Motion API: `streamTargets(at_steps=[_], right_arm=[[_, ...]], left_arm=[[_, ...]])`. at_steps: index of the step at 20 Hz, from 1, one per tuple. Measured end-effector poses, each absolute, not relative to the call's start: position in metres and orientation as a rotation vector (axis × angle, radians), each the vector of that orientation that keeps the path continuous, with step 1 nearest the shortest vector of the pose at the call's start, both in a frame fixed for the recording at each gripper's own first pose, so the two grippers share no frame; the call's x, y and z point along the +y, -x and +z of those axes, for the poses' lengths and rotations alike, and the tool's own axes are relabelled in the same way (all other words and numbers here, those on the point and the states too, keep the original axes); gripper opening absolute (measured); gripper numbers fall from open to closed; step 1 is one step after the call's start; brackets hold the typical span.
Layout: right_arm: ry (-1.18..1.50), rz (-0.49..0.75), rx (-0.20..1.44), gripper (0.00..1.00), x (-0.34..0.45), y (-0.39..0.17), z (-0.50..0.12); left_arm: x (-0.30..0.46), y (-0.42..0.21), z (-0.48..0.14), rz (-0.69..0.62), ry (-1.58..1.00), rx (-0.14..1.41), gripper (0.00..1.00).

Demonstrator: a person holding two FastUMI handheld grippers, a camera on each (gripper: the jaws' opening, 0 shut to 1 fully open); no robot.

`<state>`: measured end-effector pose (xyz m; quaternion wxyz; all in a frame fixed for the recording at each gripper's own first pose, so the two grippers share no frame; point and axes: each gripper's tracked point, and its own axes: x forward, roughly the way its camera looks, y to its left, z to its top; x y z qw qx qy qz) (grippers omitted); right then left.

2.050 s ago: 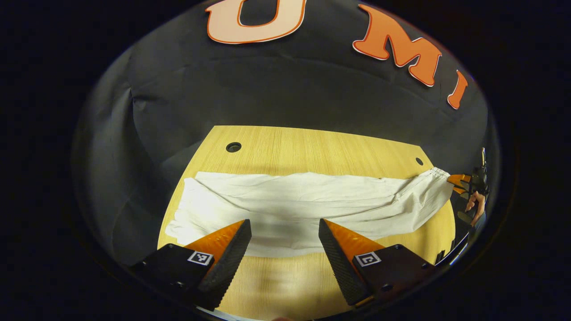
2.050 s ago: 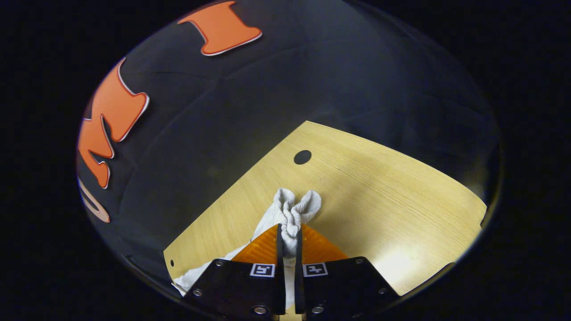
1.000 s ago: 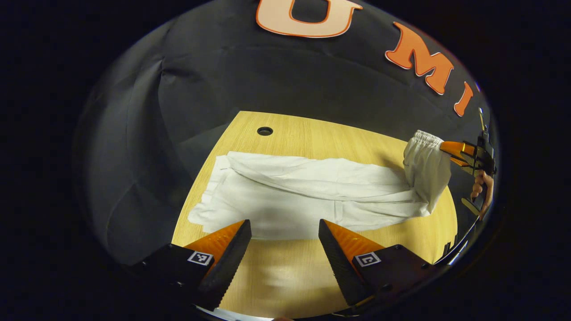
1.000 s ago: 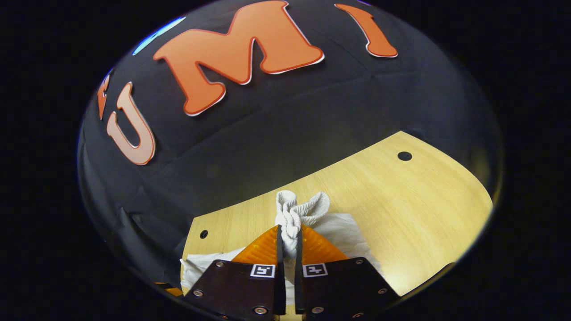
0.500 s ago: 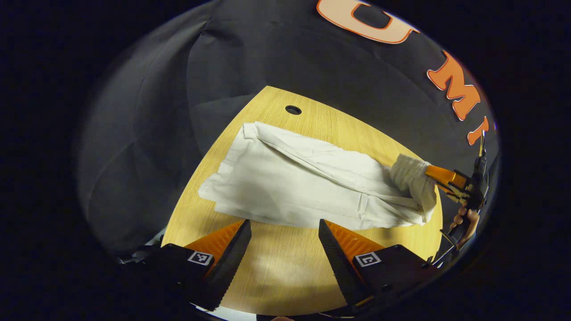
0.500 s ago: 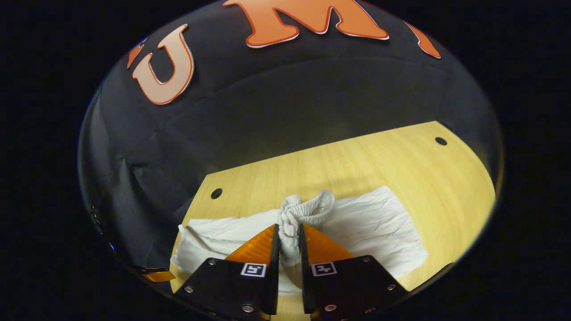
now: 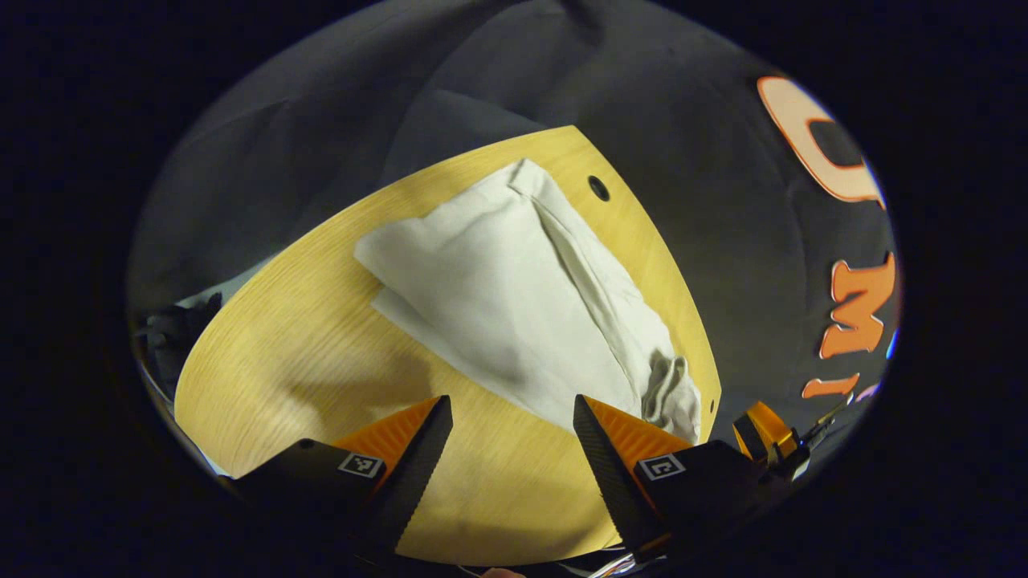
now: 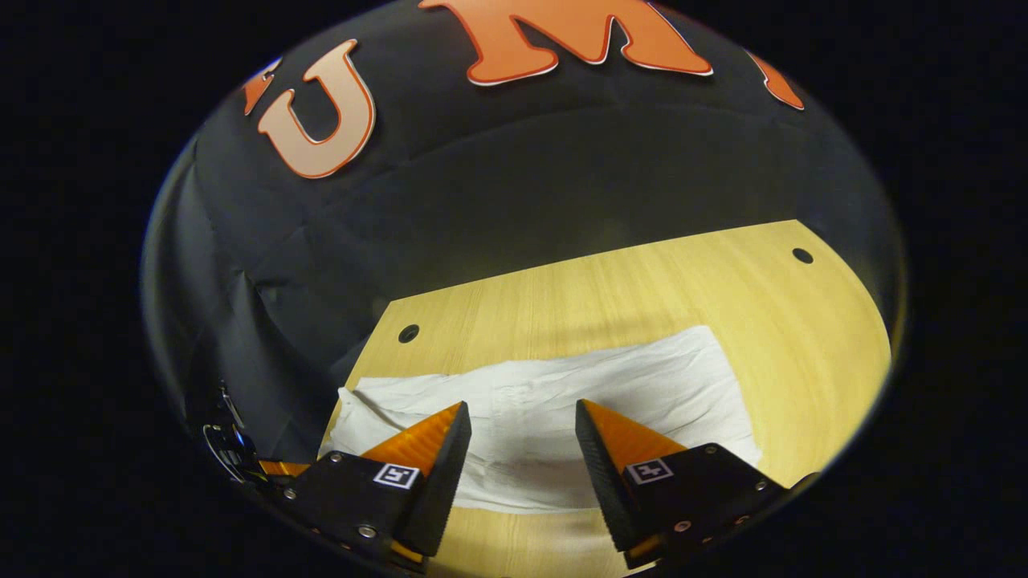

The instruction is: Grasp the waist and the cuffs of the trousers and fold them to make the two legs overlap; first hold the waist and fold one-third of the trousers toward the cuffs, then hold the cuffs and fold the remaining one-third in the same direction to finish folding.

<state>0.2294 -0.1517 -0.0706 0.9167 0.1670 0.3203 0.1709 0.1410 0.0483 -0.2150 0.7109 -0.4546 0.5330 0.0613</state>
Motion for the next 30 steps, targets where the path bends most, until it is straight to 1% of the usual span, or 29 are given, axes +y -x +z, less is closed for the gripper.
streamTargets(at_steps=[1, 2, 3, 5, 6, 7, 8, 9, 10, 11, 12, 14, 17, 18, 19, 22, 28, 30], right_arm=[[-0.337, 0.334, 0.646, 0.74, -0.161, -0.231, -0.066], [-0.33, 0.31, 0.632, 0.87, -0.178, -0.232, -0.062], [-0.329, 0.297, 0.626, 0.91, -0.189, -0.232, -0.06], [-0.322, 0.262, 0.606, 0.94, -0.218, -0.231, -0.053], [-0.318, 0.236, 0.596, 0.95, -0.233, -0.229, -0.05], [-0.32, 0.219, 0.589, 0.95, -0.242, -0.227, -0.047], [-0.325, 0.198, 0.58, 0.95, -0.254, -0.226, -0.044], [-0.33, 0.185, 0.573, 0.95, -0.263, -0.222, -0.042], [-0.331, 0.166, 0.563, 0.95, -0.273, -0.219, -0.041], [-0.333, 0.147, 0.559, 0.95, -0.283, -0.215, -0.039], [-0.339, 0.136, 0.562, 0.95, -0.287, -0.213, -0.042], [-0.339, 0.112, 0.579, 0.95, -0.297, -0.203, -0.048], [-0.352, 0.085, 0.589, 0.96, -0.306, -0.191, -0.053], [-0.358, 0.078, 0.592, 0.96, -0.309, -0.187, -0.053], [-0.356, 0.072, 0.59, 0.96, -0.314, -0.185, -0.052], [-0.36, 0.069, 0.573, 0.97, -0.32, -0.186, -0.048], [-0.388, 0.092, 0.554, 0.97, -0.35, -0.182, -0.045], [-0.402, 0.105, 0.548, 0.96, -0.358, -0.182, -0.043]], left_arm=[[0.057, -0.145, -0.221, 0.178, 1.04, 1.172, 0.99], [0.066, -0.146, -0.225, 0.213, 1.057, 1.163, 0.99], [0.077, -0.145, -0.229, 0.246, 1.066, 1.158, 0.99], [0.089, -0.147, -0.242, 0.32, 1.075, 1.169, 0.99], [0.092, -0.152, -0.241, 0.333, 1.082, 1.161, 0.99], [0.095, -0.159, -0.244, 0.349, 1.077, 1.163, 0.96], [0.094, -0.166, -0.245, 0.356, 1.069, 1.161, 0.98], [0.091, -0.176, -0.247, 0.35, 1.054, 1.153, 0.99], [0.09, -0.184, -0.248, 0.338, 1.042, 1.146, 0.97], [0.087, -0.193, -0.25, 0.32, 1.031, 1.136, 0.99], [0.086, -0.198, -0.252, 0.313, 1.017, 1.135, 0.96], [0.089, -0.199, -0.257, 0.319, 0.986, 1.147, 0.88], [0.09, -0.202, -0.272, 0.328, 0.952, 1.168, 0.3], [0.091, -0.199, -0.262, 0.319, 0.958, 1.169, 0.18], [0.088, -0.201, -0.266, 0.316, 0.97, 1.165, 0.13], [0.089, -0.207, -0.251, 0.292, 0.983, 1.091, 0.06], [0.079, -0.223, -0.177, 0.224, 0.852, 0.954, 0.06], [0.071, -0.229, -0.142, 0.202, 0.816, 0.906, 0.06]])
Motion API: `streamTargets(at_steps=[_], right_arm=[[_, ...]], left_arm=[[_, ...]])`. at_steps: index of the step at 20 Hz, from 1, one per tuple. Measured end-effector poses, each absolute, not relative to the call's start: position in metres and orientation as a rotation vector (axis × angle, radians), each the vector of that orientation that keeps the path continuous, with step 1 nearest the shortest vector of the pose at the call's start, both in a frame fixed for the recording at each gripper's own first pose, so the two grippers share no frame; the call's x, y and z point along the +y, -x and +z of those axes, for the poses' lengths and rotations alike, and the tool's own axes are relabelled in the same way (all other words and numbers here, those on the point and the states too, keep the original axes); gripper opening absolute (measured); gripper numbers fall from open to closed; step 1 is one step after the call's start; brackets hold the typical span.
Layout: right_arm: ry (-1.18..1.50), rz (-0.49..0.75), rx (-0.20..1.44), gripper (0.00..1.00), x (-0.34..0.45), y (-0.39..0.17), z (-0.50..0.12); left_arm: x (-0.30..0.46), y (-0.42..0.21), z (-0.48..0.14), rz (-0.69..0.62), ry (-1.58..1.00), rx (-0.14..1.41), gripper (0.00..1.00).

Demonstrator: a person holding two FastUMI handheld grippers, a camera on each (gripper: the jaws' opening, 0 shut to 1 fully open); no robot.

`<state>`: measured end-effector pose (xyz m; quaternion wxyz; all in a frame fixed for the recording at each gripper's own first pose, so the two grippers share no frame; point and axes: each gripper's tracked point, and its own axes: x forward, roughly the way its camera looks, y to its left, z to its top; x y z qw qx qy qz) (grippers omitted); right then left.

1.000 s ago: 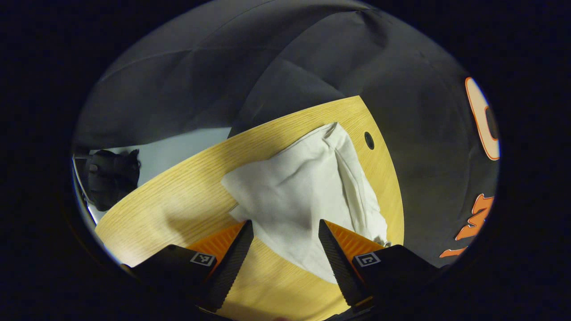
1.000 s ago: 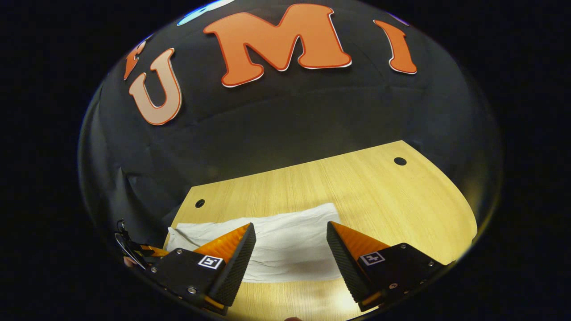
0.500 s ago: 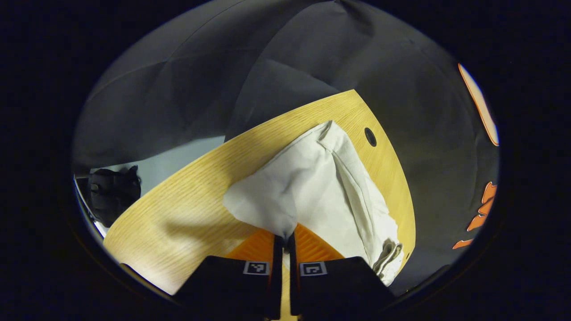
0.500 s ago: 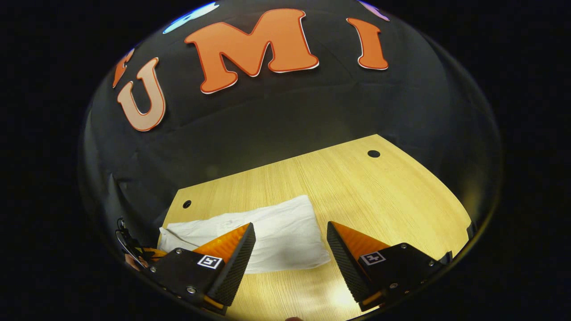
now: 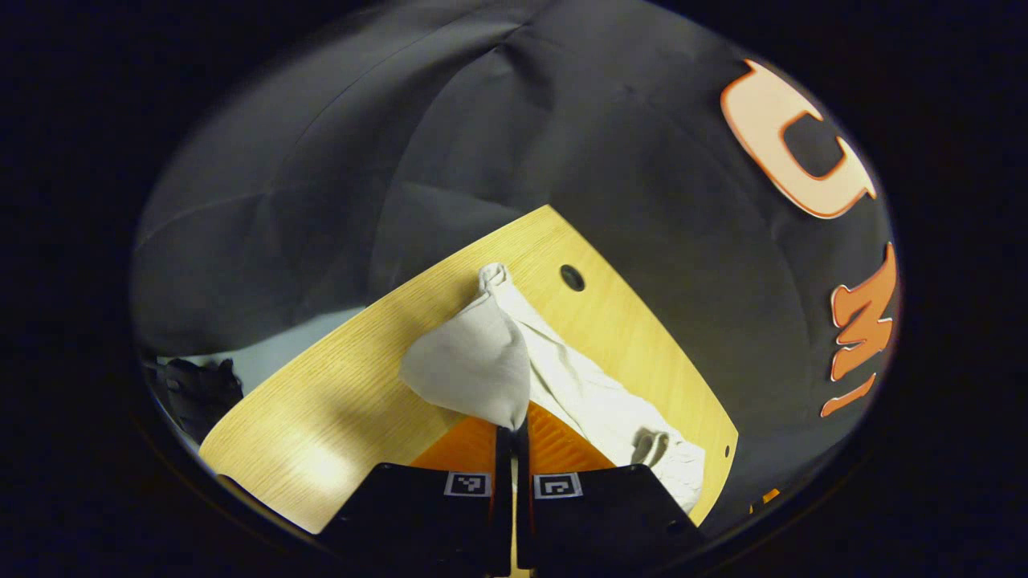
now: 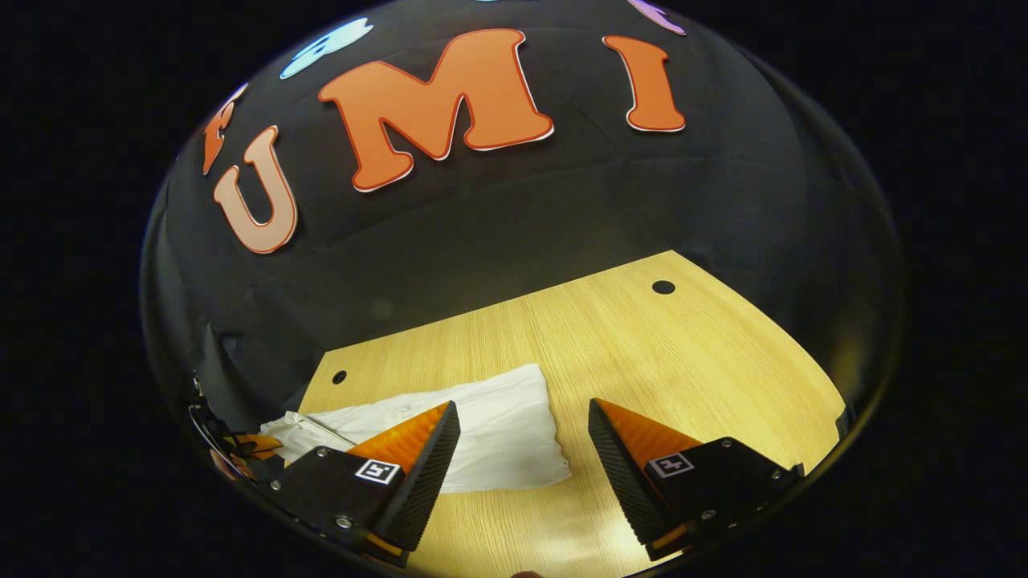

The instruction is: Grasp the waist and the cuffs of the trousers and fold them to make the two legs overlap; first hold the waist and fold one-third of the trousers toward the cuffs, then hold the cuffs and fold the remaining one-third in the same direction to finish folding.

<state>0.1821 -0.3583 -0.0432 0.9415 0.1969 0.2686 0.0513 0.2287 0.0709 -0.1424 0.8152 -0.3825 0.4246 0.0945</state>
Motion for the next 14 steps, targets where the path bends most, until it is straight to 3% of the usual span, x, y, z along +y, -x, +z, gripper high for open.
streamTargets(at_steps=[6, 14], right_arm=[[-0.454, 0.119, 0.528, 0.97, -0.392, -0.183, -0.044], [-0.414, 0.08, 0.504, 0.97, -0.46, -0.176, -0.052]], left_arm=[[0.035, -0.251, -0.052, 0.119, 0.718, 0.795, 0.06], [-0.09, -0.295, 0.017, -0.028, 0.645, 0.722, 0.05]])
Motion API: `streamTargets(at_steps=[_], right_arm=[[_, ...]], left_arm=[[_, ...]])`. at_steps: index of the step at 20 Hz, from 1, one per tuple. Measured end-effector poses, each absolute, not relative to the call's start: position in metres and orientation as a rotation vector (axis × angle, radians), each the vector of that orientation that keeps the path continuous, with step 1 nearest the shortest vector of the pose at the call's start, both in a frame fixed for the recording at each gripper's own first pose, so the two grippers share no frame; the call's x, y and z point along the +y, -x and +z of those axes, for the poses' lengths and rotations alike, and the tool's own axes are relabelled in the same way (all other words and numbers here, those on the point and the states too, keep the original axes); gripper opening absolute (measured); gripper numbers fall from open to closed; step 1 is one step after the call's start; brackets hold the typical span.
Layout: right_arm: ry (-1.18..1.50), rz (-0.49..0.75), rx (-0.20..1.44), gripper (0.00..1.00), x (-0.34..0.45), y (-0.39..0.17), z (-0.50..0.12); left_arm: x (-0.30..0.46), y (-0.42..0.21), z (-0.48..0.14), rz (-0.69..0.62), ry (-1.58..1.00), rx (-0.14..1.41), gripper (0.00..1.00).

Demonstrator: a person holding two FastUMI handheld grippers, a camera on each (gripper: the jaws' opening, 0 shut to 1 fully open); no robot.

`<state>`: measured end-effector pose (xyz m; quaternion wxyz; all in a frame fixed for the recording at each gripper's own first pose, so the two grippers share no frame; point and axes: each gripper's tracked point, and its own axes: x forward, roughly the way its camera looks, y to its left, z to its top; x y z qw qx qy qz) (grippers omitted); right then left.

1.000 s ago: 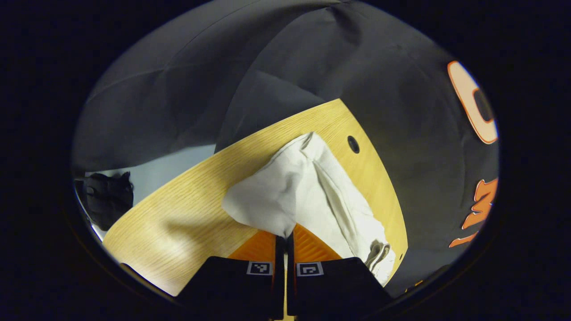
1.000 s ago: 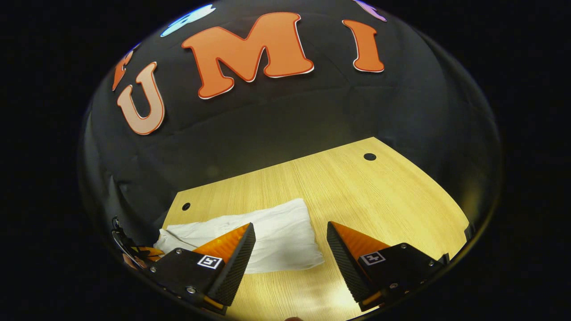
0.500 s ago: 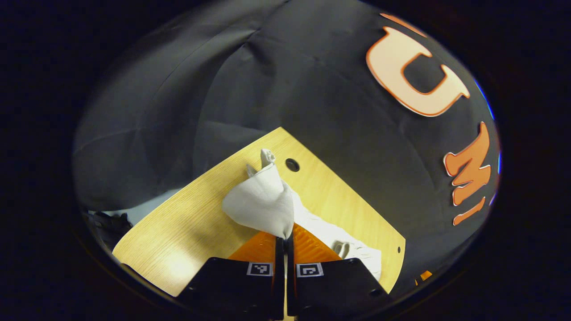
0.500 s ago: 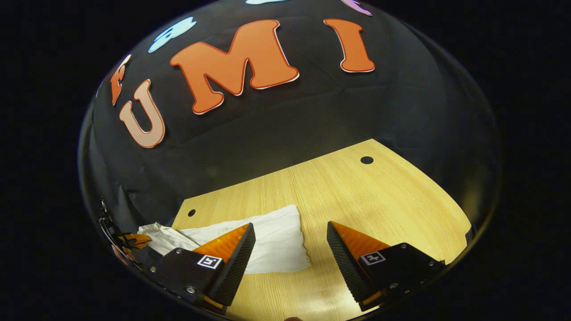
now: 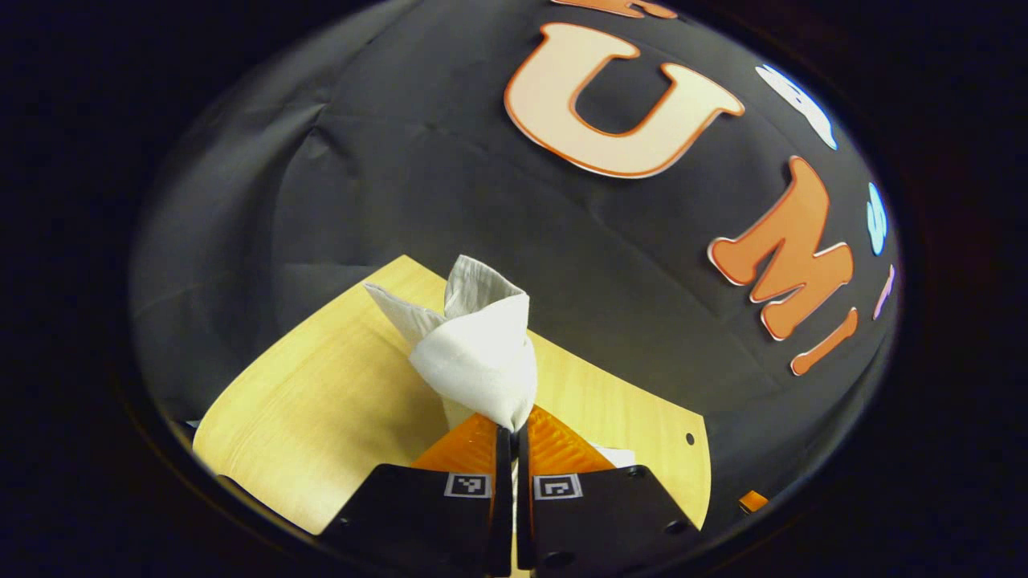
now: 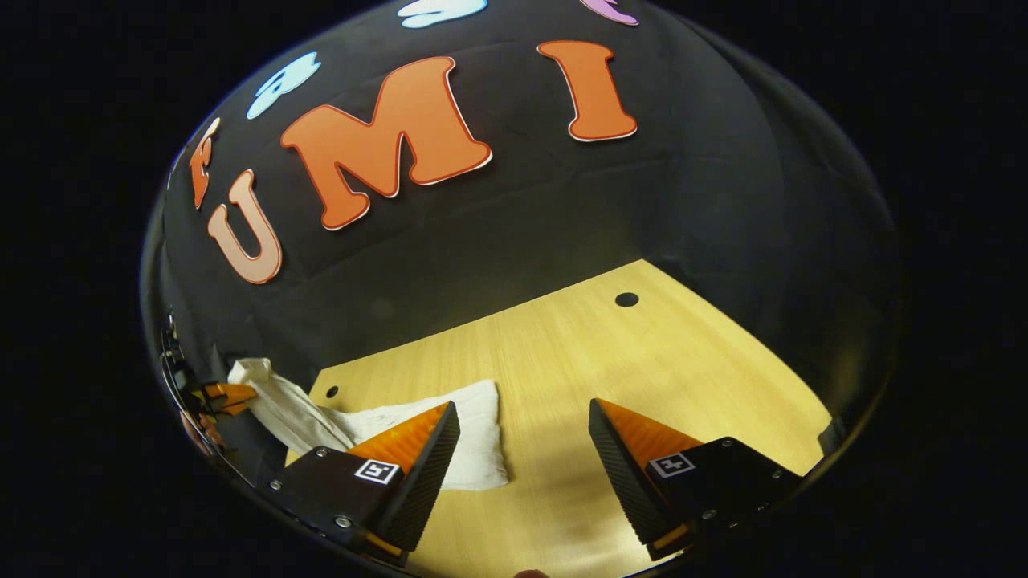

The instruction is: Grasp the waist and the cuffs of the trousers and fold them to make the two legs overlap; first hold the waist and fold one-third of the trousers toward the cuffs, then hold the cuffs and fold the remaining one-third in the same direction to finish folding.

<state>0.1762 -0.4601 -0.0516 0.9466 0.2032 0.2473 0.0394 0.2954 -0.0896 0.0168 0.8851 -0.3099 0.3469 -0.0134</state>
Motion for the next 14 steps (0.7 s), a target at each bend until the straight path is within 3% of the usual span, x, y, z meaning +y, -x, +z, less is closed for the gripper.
streamTargets(at_steps=[5, 7, 14], right_arm=[[-0.355, 0.077, 0.493, 0.99, -0.489, -0.171, -0.051], [-0.362, 0.07, 0.501, 0.99, -0.505, -0.171, -0.056], [-0.359, 0.055, 0.511, 0.99, -0.557, -0.168, -0.068]], left_arm=[[-0.188, -0.306, 0.033, -0.131, 0.629, 0.727, 0.07], [-0.229, -0.304, 0.027, -0.16, 0.641, 0.76, 0.04], [-0.35, -0.293, -0.005, -0.242, 0.563, 0.88, 0.06]])
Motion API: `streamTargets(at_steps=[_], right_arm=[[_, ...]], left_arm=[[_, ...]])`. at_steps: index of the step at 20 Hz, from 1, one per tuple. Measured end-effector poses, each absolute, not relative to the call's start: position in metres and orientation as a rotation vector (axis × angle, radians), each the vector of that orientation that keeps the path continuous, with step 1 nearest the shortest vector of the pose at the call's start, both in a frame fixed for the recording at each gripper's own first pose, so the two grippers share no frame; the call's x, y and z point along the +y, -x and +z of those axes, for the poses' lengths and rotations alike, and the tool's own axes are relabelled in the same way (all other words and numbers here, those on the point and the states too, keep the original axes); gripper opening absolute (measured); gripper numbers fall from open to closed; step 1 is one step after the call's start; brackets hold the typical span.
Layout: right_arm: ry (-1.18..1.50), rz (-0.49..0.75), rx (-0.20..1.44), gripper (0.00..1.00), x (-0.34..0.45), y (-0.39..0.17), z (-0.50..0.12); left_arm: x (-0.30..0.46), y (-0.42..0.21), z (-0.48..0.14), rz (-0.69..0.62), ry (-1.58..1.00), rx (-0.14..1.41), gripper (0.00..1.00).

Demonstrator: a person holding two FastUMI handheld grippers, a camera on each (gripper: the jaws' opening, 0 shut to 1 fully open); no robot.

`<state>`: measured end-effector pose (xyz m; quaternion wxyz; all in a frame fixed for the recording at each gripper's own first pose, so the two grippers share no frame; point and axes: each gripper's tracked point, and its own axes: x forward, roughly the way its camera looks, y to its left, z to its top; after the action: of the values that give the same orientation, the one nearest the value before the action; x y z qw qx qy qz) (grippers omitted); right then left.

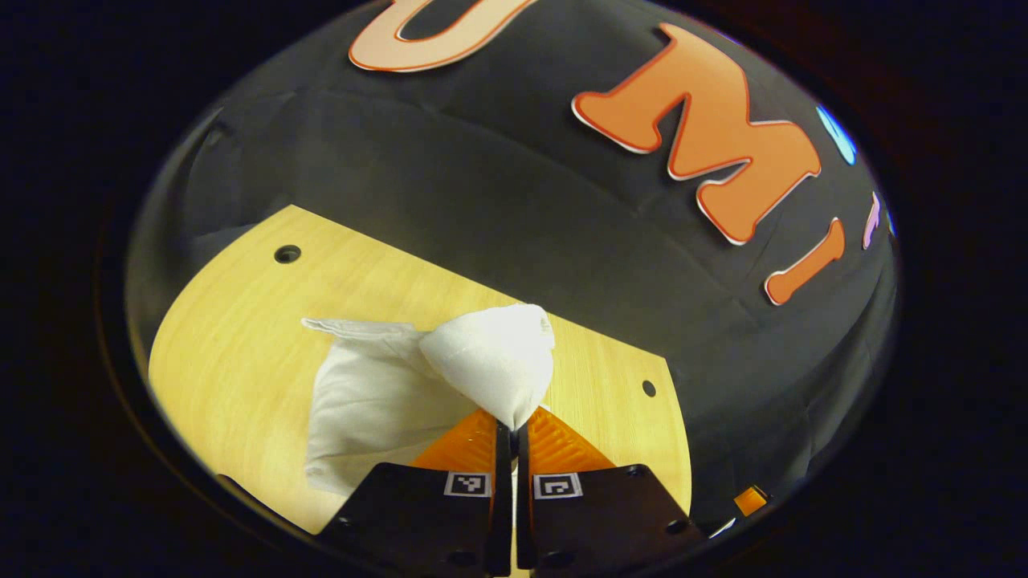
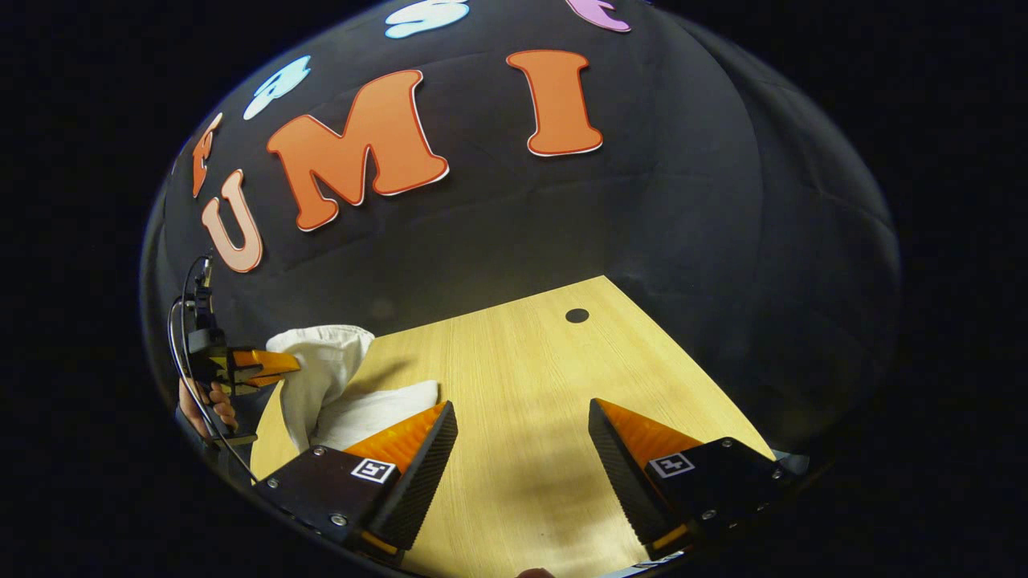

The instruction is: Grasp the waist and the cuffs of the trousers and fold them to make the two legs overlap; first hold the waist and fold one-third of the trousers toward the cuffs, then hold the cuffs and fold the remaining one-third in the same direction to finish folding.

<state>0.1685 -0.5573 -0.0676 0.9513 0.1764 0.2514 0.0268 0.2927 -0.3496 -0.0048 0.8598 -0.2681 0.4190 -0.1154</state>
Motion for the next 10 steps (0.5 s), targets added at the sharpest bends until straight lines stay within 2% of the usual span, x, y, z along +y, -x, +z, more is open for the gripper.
streamTargets(at_steps=[3, 5, 6, 7, 8, 9, 10], right_arm=[[-0.354, 0.064, 0.524, 0.99, -0.566, -0.168, -0.074], [-0.361, 0.081, 0.534, 0.99, -0.567, -0.171, -0.08], [-0.364, 0.09, 0.537, 0.99, -0.566, -0.172, -0.082], [-0.364, 0.099, 0.54, 0.99, -0.562, -0.174, -0.083], [-0.365, 0.109, 0.541, 0.99, -0.56, -0.175, -0.084], [-0.366, 0.117, 0.543, 0.99, -0.558, -0.175, -0.085], [-0.367, 0.131, 0.544, 0.99, -0.553, -0.176, -0.085]], left_arm=[[-0.396, -0.264, -0.033, -0.317, 0.443, 0.944, 0.07], [-0.436, -0.235, -0.055, -0.426, 0.369, 0.988, 0.14], [-0.453, -0.219, -0.064, -0.472, 0.334, 1.009, 0.13], [-0.47, -0.199, -0.076, -0.535, 0.269, 1.032, 0.18], [-0.479, -0.186, -0.083, -0.576, 0.22, 1.04, 0.34], [-0.487, -0.174, -0.088, -0.615, 0.186, 1.046, 0.23], [-0.5, -0.159, -0.09, -0.66, 0.179, 1.055, 0.42]])
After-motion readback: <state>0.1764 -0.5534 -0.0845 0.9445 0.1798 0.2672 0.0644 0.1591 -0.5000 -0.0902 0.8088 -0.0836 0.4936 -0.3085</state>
